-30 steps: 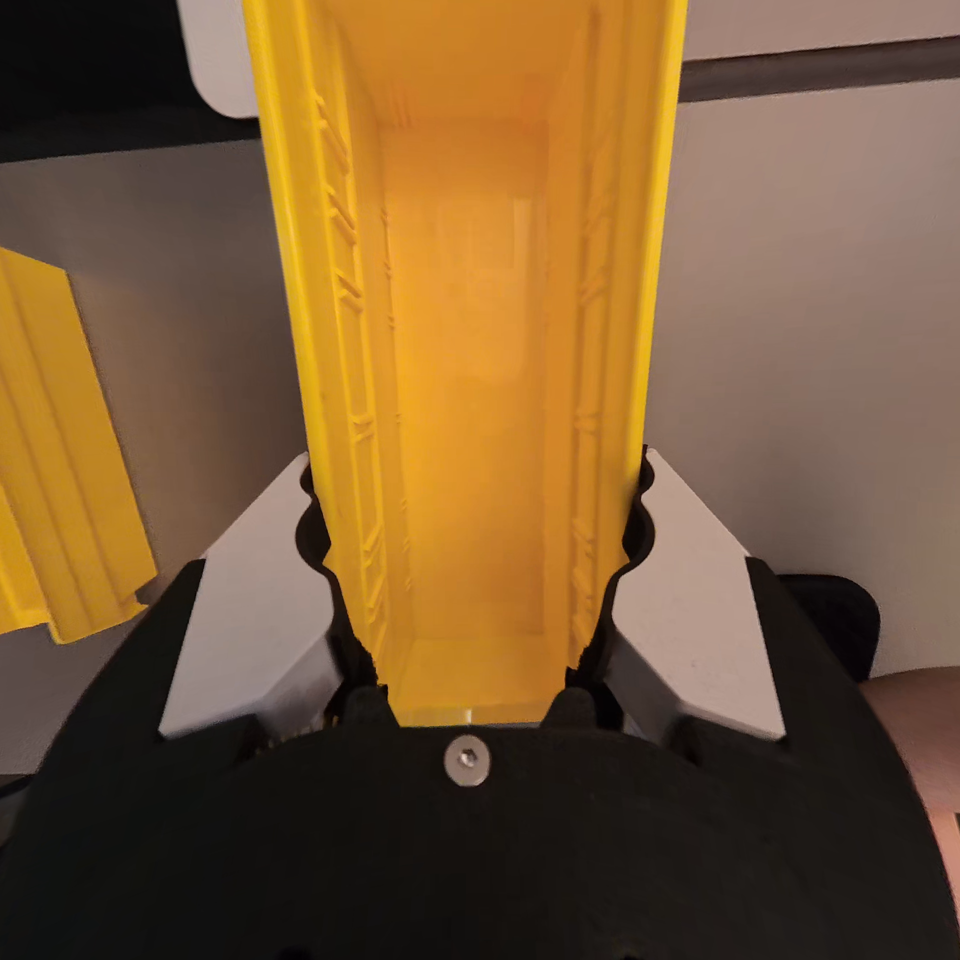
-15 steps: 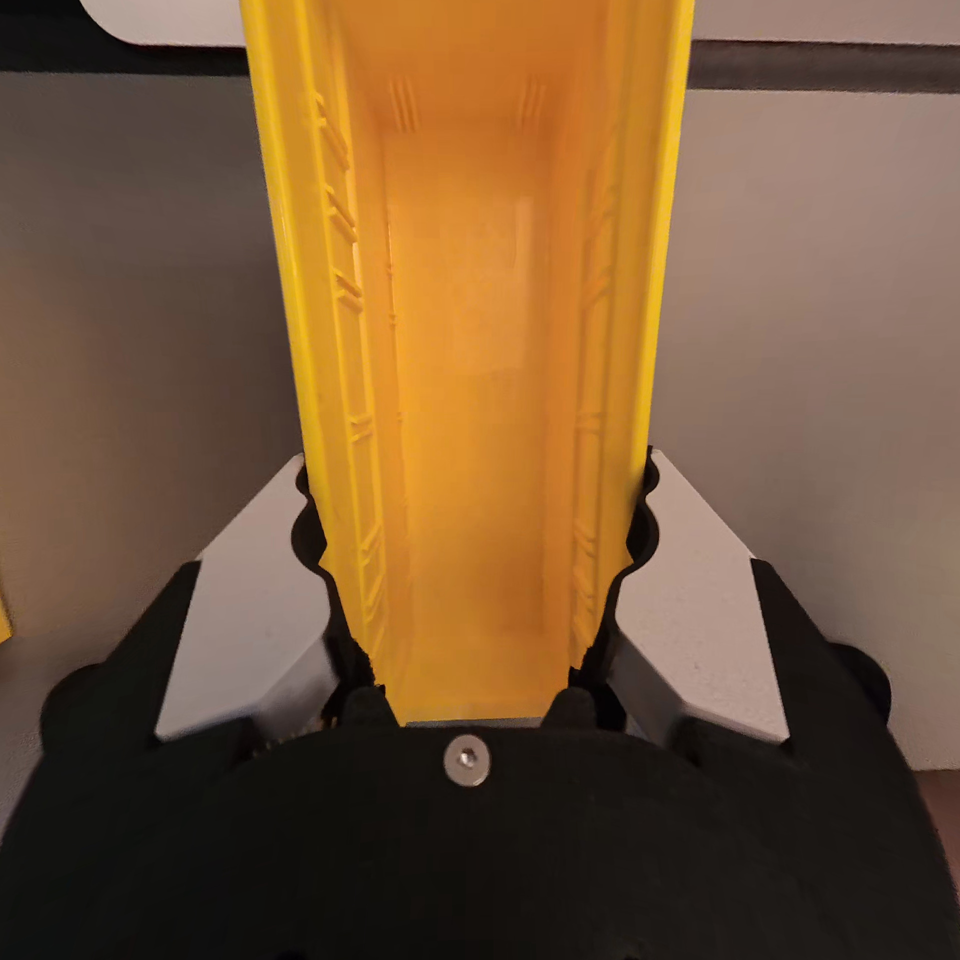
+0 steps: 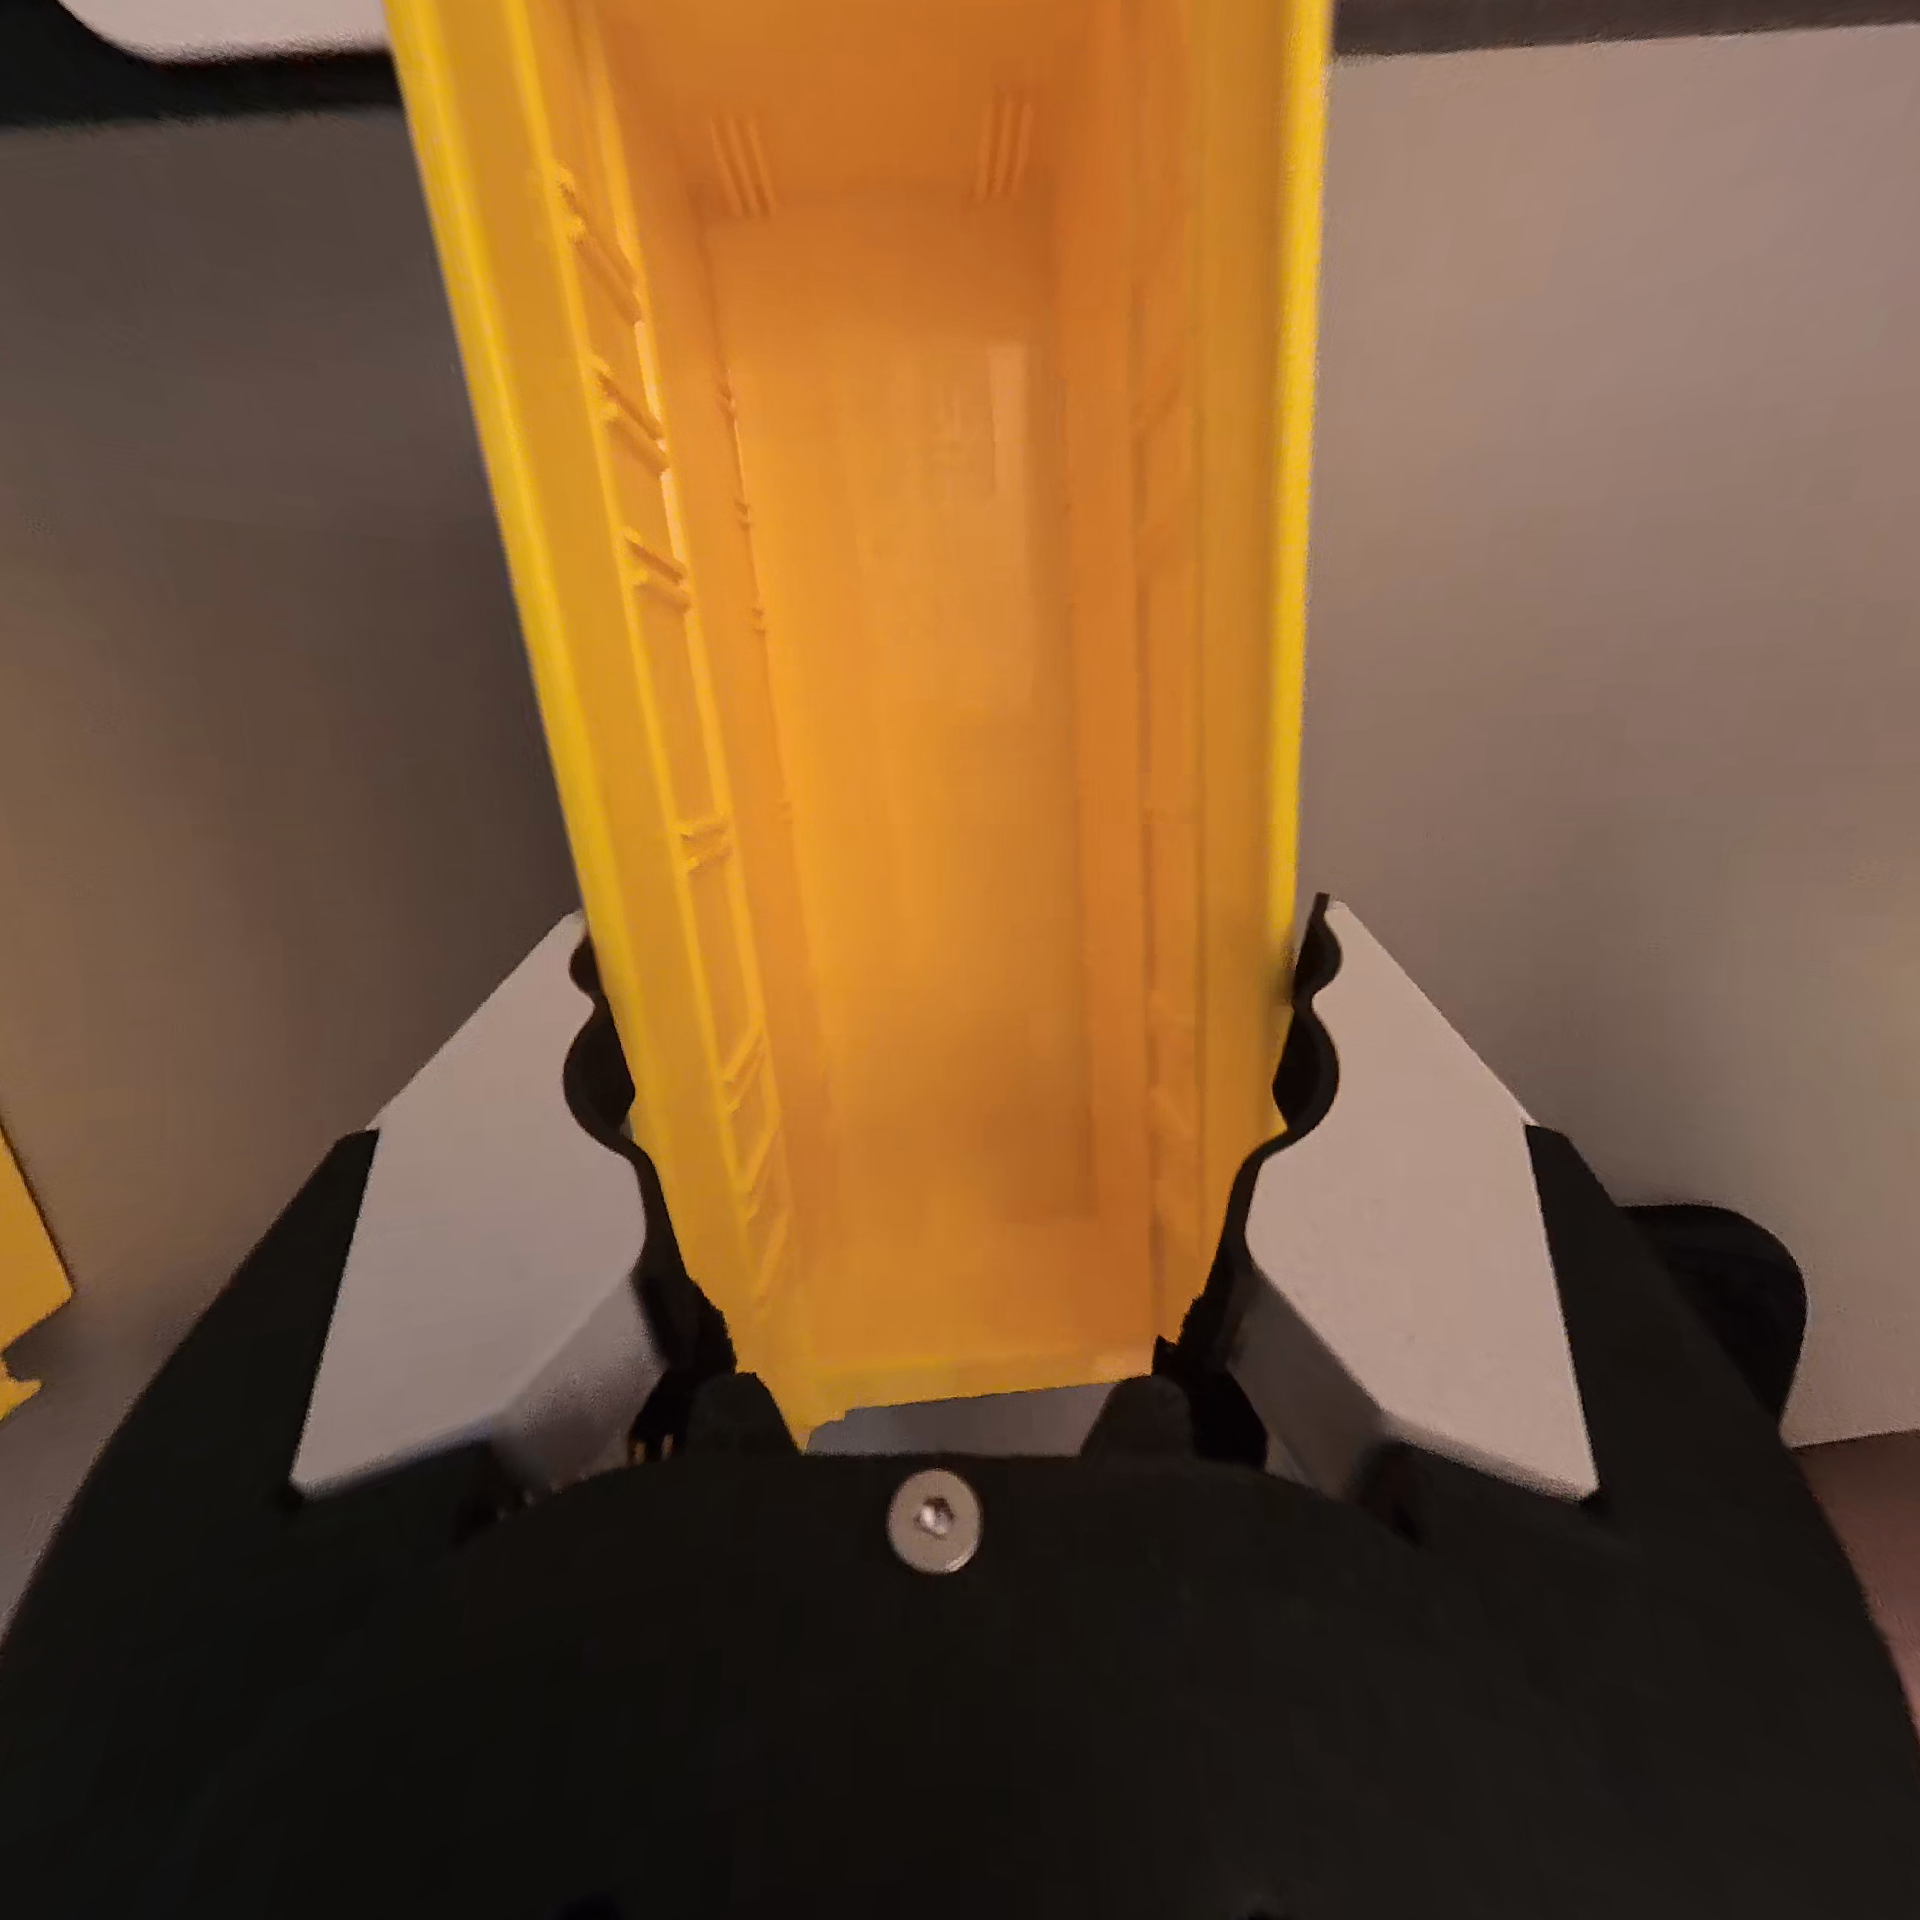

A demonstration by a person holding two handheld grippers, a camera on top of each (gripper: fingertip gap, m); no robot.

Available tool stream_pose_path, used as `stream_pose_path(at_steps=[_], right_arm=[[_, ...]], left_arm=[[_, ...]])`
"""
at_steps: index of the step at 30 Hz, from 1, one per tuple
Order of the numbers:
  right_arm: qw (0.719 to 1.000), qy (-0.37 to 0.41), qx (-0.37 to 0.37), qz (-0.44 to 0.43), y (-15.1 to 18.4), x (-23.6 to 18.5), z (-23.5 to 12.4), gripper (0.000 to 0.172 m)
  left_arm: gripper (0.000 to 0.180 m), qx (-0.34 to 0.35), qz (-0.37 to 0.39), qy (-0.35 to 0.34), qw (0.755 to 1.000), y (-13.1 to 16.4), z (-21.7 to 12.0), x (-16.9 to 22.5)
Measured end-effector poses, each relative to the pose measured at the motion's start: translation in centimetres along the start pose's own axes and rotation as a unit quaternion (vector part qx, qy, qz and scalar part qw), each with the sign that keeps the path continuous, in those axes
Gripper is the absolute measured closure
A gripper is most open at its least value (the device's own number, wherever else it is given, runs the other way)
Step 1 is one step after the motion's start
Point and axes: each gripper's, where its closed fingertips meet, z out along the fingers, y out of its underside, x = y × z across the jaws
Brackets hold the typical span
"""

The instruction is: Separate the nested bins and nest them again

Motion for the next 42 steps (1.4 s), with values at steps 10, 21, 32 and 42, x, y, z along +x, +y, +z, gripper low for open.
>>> stream_pose_path(at_steps=[10, 21, 32, 42], right_arm=[[1.000, 0.007, -0.009, 0.002, 0.4, 0.5, 0.4, 0.054], [1.000, 0.004, -0.021, 0.001, 1.1, 0.8, 0.9, 0.054], [0.999, 0.007, -0.038, -0.007, 1.6, 0.7, 1.7, 0.054], [0.999, -0.012, -0.047, -0.023, 1.5, -0.8, 2.3, 0.054]], left_arm=[[0.068, 0.416, 0.050, -0.094, 0.903, -4.1, -17.4, -14.1], [0.049, 0.282, 0.013, -0.147, 0.948, -1.9, -8.0, -35.7], [0.040, 0.098, -0.043, -0.022, 0.994, 0.0, 0.5, -36.8], [0.039, -0.001, -0.044, -0.077, 0.996, 1.9, 4.1, -38.5]])
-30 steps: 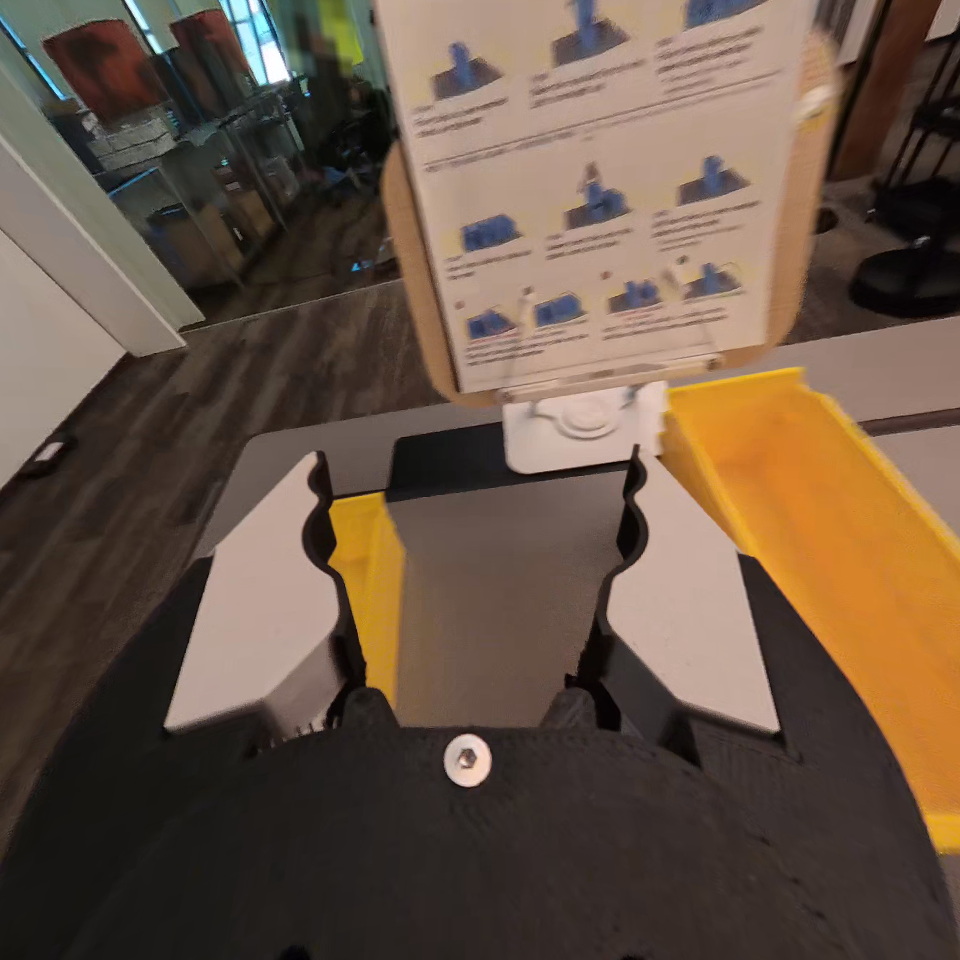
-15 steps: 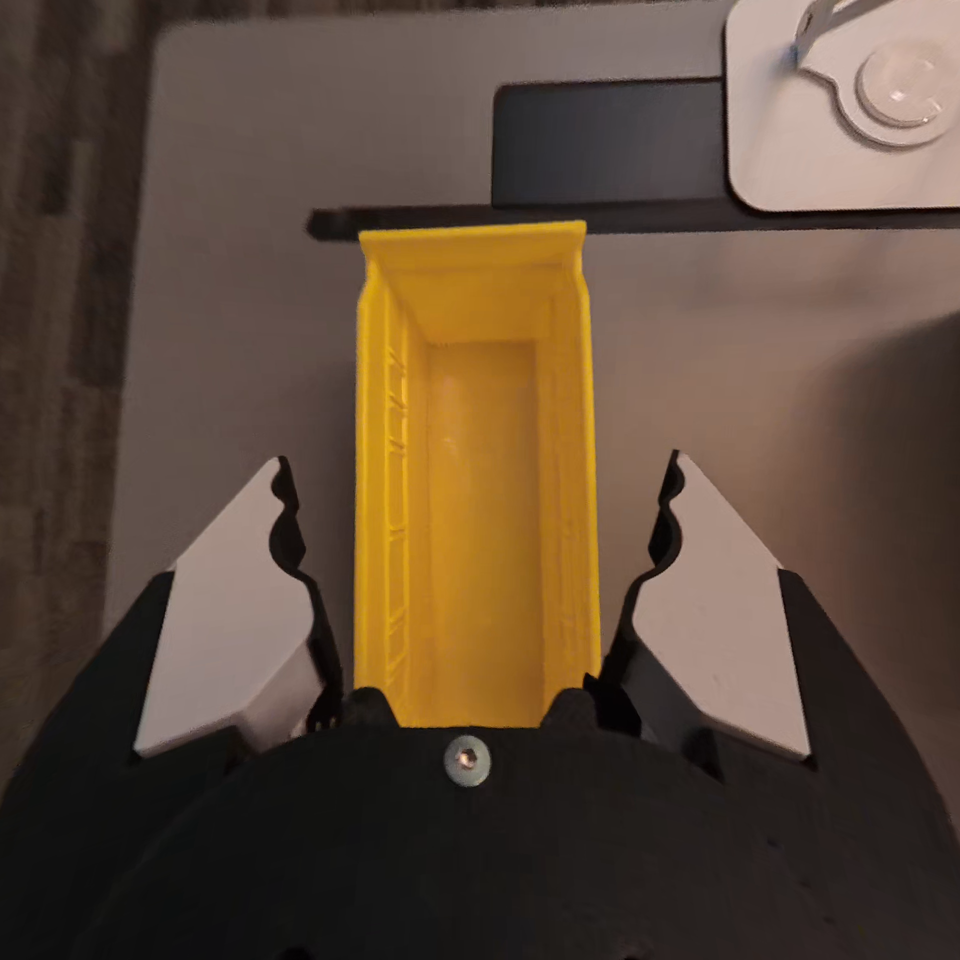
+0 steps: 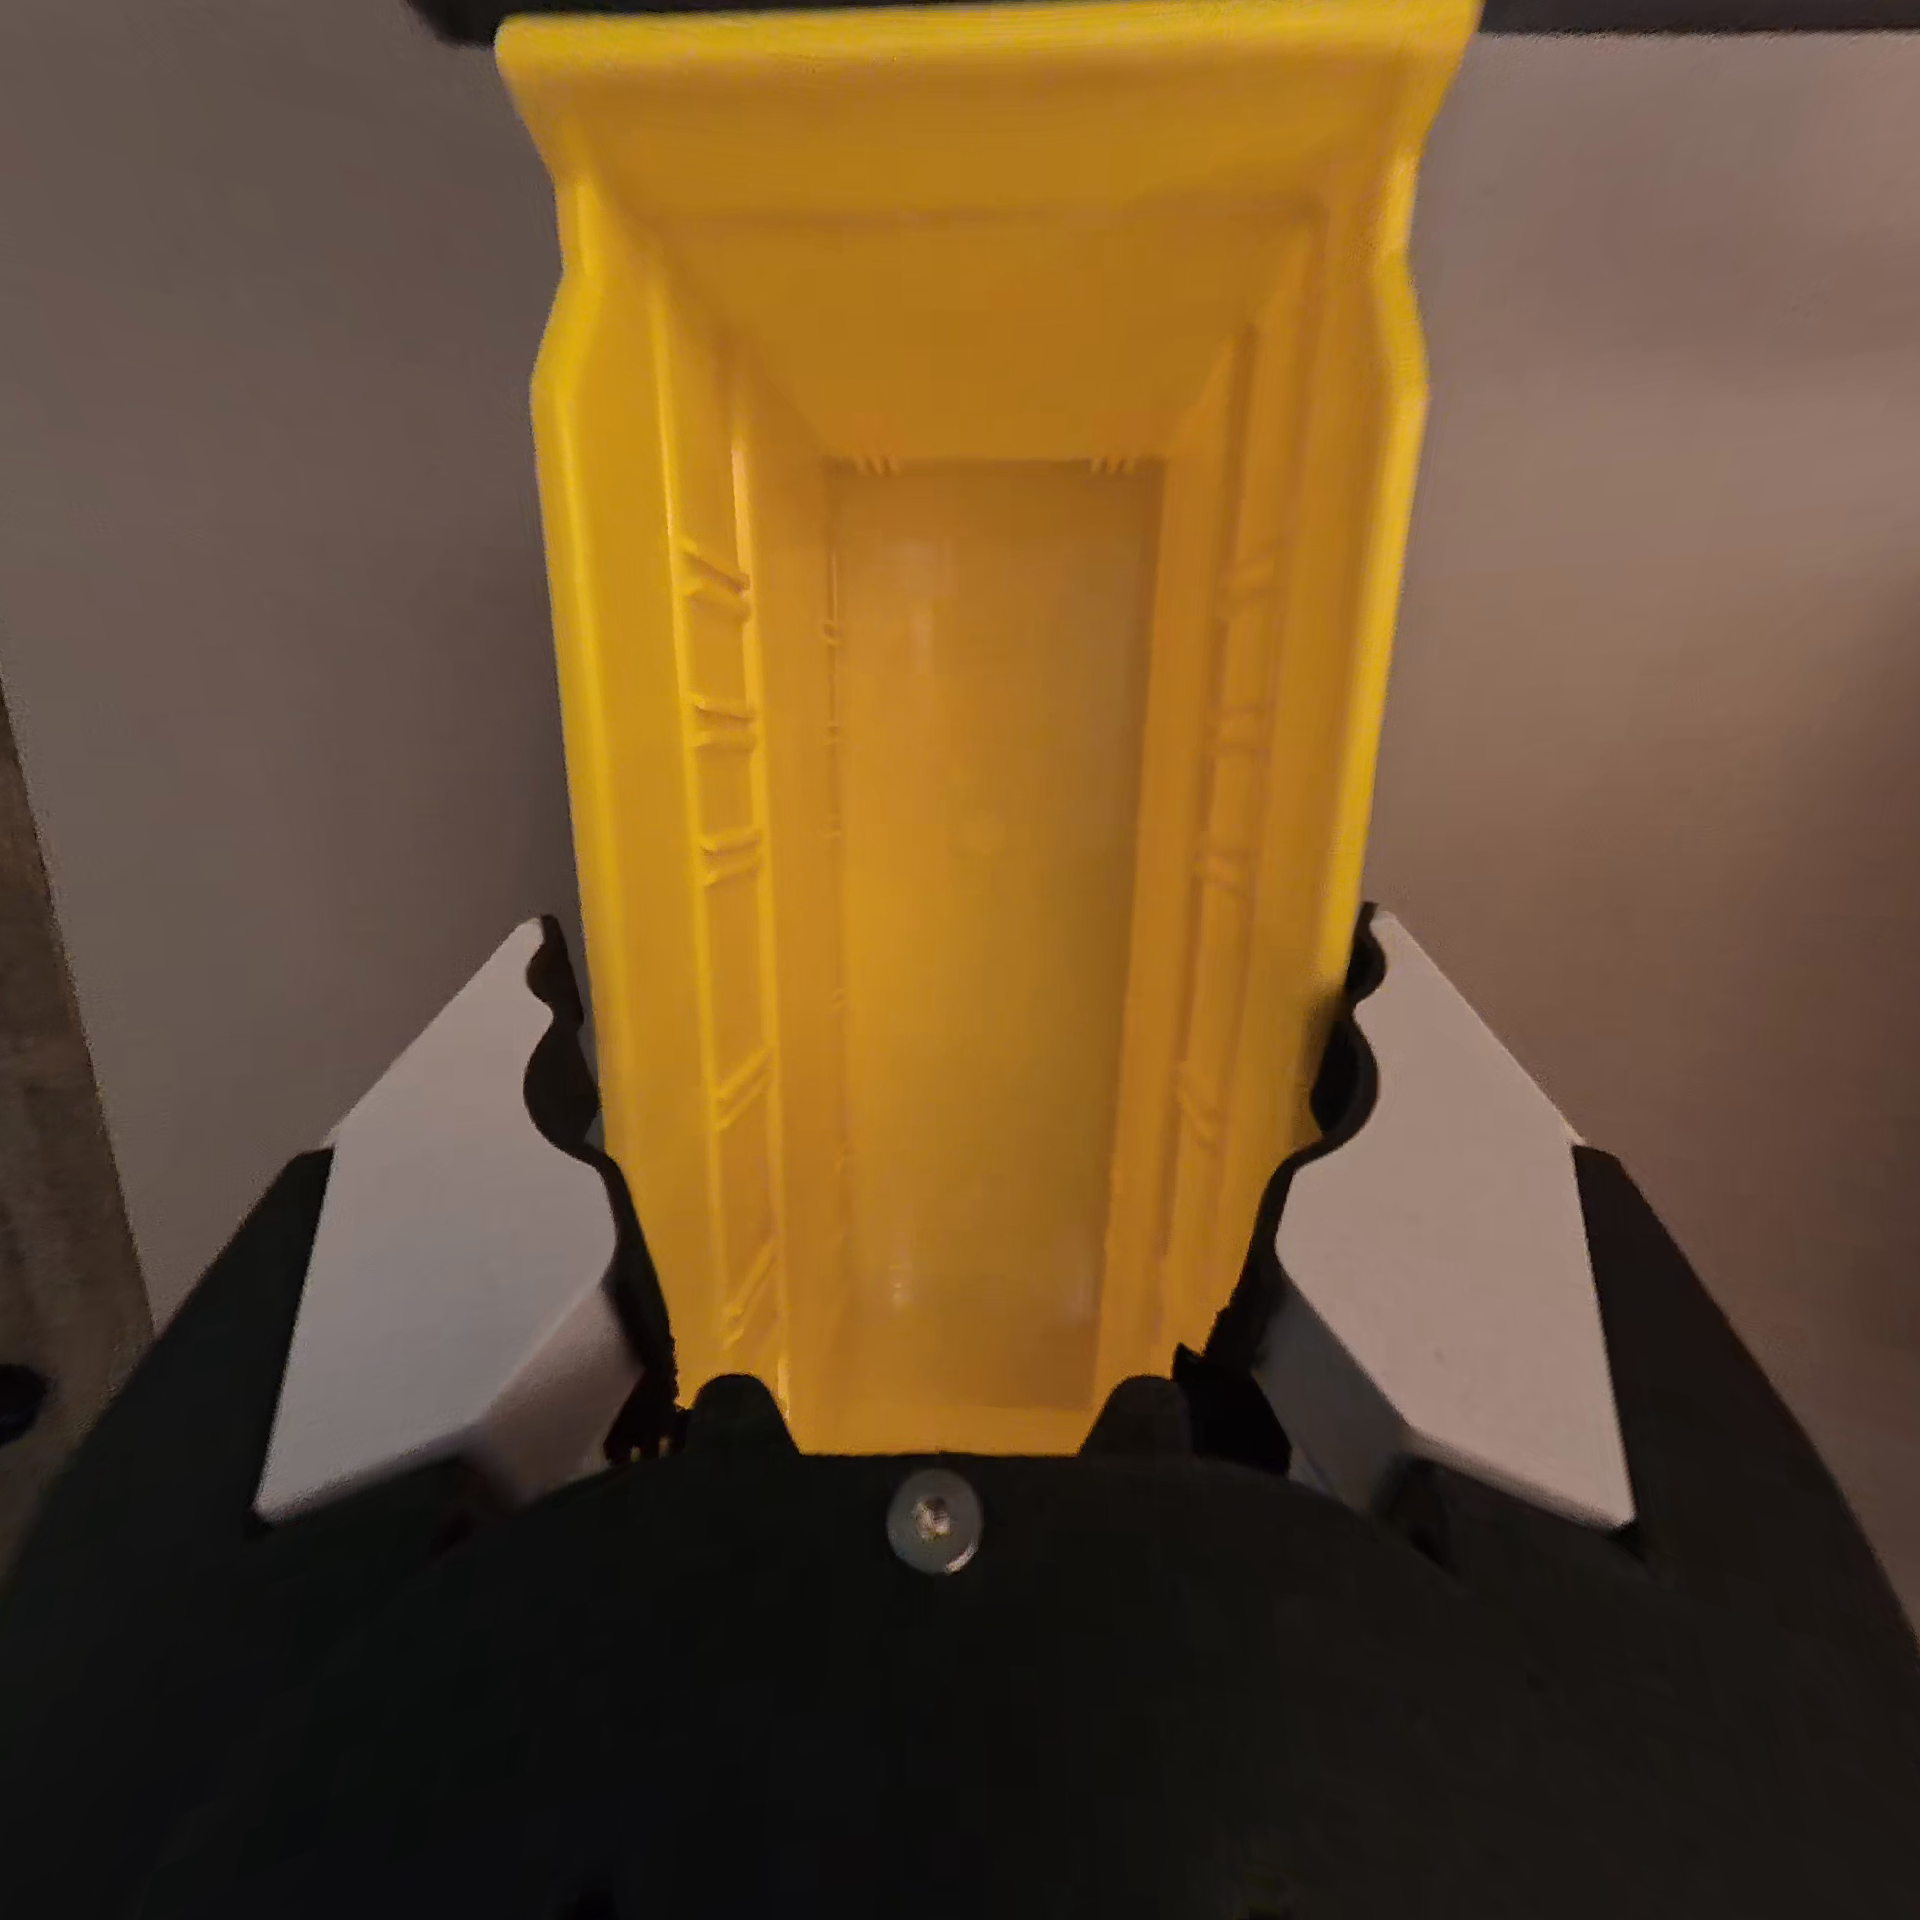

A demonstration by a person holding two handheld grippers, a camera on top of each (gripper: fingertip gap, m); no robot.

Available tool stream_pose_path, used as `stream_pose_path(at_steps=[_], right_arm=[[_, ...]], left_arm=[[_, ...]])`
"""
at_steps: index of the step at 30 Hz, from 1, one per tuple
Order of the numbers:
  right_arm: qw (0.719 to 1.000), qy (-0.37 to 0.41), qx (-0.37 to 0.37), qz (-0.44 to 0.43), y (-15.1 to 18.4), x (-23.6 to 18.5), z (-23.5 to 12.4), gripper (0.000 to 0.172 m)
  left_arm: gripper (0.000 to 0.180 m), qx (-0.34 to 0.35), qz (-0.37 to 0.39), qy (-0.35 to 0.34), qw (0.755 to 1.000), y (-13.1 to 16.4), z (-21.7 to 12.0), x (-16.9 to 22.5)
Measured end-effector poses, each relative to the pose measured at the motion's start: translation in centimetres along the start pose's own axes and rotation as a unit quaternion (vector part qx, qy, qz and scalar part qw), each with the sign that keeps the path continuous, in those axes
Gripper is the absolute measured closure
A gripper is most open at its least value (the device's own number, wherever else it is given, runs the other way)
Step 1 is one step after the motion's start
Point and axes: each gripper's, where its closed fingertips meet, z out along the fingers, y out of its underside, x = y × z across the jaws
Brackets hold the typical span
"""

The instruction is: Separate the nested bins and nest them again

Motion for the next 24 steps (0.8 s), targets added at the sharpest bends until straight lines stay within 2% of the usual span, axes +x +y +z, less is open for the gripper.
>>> stream_pose_path(at_steps=[4, 9, 16, 24], right_arm=[[1.000, 0.000, -0.005, 0.000, 0.2, 0.1, 0.3, 0.054], [1.000, -0.007, -0.001, 0.001, 0.0, -0.2, 0.3, 0.054], [1.000, -0.006, -0.005, 0.002, 0.1, 0.0, 0.5, 0.054], [1.000, -0.007, 0.001, 0.009, 0.1, 0.4, 0.1, 0.054]], left_arm=[[0.036, -0.009, -0.031, 0.039, 0.999, 0.4, 0.4, 0.1], [0.054, -0.028, -0.035, 0.044, 0.998, 0.7, 0.0, 0.0], [0.065, -0.082, -0.058, 0.049, 0.994, 1.9, -0.9, 0.4], [0.069, -0.080, -0.069, 0.053, 0.993, 1.1, -4.3, 1.5]])
